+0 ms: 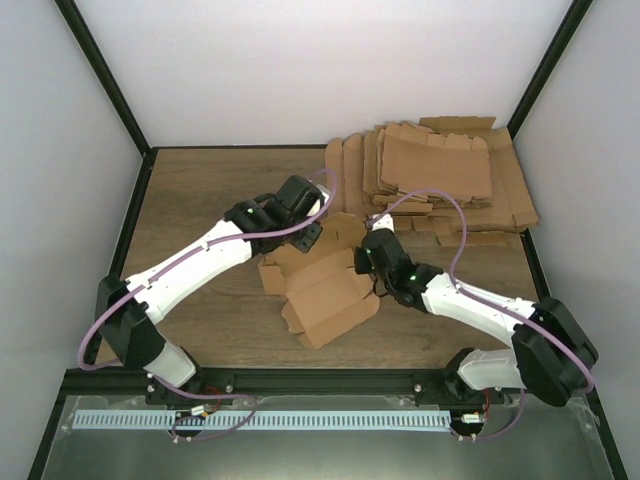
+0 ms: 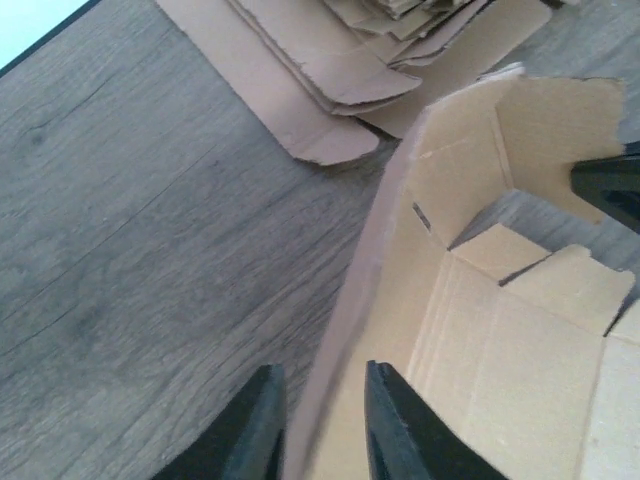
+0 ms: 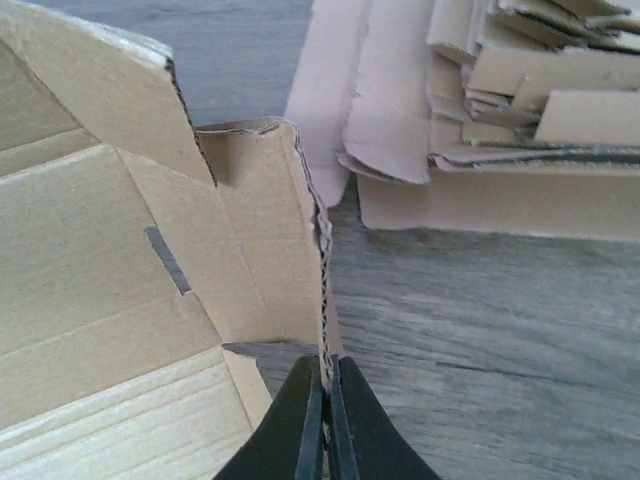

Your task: Fold the paper box

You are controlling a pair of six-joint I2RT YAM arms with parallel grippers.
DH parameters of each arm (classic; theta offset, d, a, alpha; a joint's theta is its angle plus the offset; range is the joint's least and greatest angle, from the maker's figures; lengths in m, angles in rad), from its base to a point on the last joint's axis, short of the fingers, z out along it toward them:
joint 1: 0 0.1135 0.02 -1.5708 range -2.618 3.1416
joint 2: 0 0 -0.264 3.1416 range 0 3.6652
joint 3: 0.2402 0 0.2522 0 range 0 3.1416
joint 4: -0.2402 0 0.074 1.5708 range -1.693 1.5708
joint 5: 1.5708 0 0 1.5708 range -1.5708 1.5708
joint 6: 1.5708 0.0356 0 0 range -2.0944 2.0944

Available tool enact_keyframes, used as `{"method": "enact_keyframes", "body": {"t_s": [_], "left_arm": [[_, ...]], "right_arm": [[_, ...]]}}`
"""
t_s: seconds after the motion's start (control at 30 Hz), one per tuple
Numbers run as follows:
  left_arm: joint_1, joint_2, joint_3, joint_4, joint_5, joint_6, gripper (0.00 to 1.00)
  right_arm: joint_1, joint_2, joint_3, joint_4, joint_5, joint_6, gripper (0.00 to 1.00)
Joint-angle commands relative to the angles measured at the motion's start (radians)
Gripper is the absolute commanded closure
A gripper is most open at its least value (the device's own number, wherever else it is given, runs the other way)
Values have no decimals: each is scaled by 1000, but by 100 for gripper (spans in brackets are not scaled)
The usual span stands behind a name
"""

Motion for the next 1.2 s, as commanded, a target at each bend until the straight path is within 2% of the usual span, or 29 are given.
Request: {"method": "enact_keyframes", "body": {"t_s": [0.0,0.13,0.23,0.27,0.6,1.0,1.17], "left_arm": [[-6,-21,-4,41,92,-2,69],[-2,-52,-41,90,130,-38,42],[13,-77,-65,113,142,-71,4],[22,-82,-70,117,144,-81,0],[143,-150,-167,199,172,-129,0],[125,-113,-166,142,288,87,0],[90,-133,-245,163,146,242,0]], "right_arm": [[1,16,-20,40,58,82,99],[2,-9,-75,109,19,73,99],[2,-45,-119,169,-4,60,99],[2,-55,-129,183,-9,53,99],[2,-88,-169,214,-18,17,99],[1,-63,-178,241,-37,-25,99],[2,-39,-159,233,-38,-51,99]]}}
